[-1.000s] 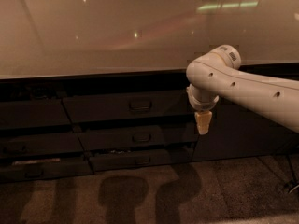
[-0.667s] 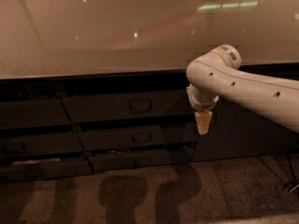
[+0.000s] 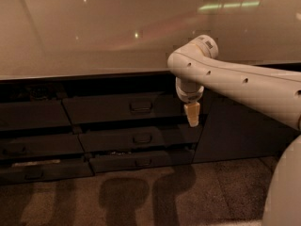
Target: Open top drawer
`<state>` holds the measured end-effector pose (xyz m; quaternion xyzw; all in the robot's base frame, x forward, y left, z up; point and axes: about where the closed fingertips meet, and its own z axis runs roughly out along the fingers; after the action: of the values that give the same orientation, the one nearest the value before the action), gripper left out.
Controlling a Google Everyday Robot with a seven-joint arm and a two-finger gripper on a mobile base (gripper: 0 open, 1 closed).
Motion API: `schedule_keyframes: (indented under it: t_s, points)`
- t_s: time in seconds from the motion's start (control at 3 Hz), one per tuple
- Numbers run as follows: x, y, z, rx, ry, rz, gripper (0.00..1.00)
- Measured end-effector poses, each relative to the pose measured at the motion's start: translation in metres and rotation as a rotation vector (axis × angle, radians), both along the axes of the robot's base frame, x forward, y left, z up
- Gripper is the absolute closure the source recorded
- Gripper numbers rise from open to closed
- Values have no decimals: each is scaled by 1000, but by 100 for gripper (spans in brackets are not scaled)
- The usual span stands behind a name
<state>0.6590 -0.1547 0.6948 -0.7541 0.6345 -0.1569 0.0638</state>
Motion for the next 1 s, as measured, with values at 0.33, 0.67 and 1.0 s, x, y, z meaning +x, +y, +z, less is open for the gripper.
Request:
schedule_keyframes:
  t_s: [0.33,0.67,1.0]
  points:
    - [0,-1,-1,1,-1,-1,0]
    - [16,-29,-27,-2,8,45,0]
    - [16,-29,-28,-2,9,45,0]
